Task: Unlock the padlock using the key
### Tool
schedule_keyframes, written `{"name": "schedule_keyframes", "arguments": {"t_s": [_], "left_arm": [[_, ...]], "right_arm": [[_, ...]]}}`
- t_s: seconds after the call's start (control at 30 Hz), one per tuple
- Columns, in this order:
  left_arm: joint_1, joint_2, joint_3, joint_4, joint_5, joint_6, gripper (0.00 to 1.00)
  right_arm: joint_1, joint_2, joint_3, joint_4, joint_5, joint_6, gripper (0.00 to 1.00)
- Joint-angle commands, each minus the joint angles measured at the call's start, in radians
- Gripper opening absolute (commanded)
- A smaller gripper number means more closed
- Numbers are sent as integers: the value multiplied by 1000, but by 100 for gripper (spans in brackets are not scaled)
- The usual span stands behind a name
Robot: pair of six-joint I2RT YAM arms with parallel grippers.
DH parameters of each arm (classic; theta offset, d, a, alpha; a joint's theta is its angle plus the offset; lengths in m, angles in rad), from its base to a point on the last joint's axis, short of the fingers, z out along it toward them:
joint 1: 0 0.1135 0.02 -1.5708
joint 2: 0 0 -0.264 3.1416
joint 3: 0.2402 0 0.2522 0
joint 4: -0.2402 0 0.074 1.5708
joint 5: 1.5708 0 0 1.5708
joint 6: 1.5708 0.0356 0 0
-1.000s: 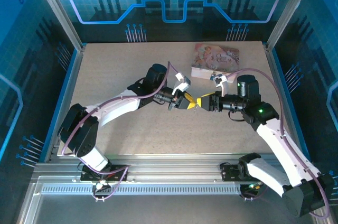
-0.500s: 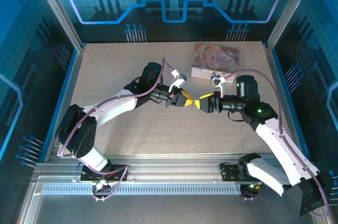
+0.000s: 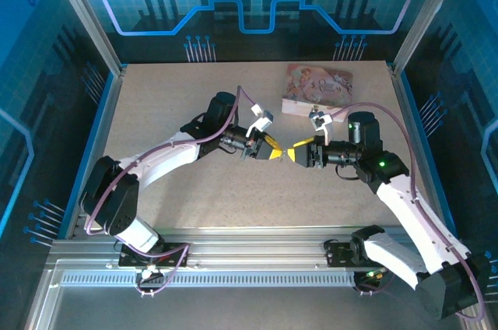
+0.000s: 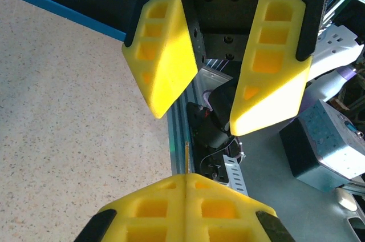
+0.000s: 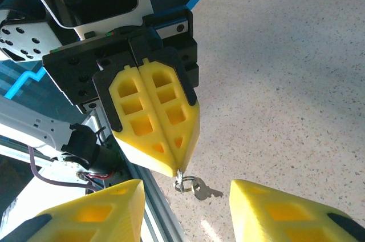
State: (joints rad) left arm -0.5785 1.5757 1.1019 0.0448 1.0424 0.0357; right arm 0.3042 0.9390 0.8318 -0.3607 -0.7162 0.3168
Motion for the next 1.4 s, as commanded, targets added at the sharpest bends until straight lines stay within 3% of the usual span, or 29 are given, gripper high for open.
{"name": "schedule_keyframes", "arguments": {"t_s": [0.0, 0.1, 0.3, 0.53, 0.63, 0.73, 0.9, 1.1, 1.27, 1.37], "left_arm": [[7, -38, 9, -26, 48, 30, 0], [5, -39, 9, -21, 53, 20, 0], [5, -42, 12, -14, 59, -1, 0], [6, -49, 12, -22, 67, -16, 0], [5, -51, 16, -26, 65, -27, 0], [7, -51, 25, -34, 57, -47, 0], [17, -65, 9, -12, -13, -105, 0], [43, -122, -66, 78, -161, -277, 55], [56, -216, -225, 371, -239, -443, 64], [60, -253, -291, 497, -244, -507, 64]], "right_arm": [[-14, 2, -1, 49, -30, 19, 43], [-8, 16, 3, 62, -48, 21, 41], [8, 53, -5, 87, -92, 31, 29], [47, 87, 5, 111, -105, 31, 27], [57, 110, 12, 105, -127, 26, 19], [57, 128, 13, 104, -153, 27, 2], [53, 121, 13, 121, -120, 33, 0], [52, 146, 89, 100, -83, -11, 0], [69, 207, 194, 60, -107, -100, 0], [73, 249, 243, 82, -163, -122, 0]]}}
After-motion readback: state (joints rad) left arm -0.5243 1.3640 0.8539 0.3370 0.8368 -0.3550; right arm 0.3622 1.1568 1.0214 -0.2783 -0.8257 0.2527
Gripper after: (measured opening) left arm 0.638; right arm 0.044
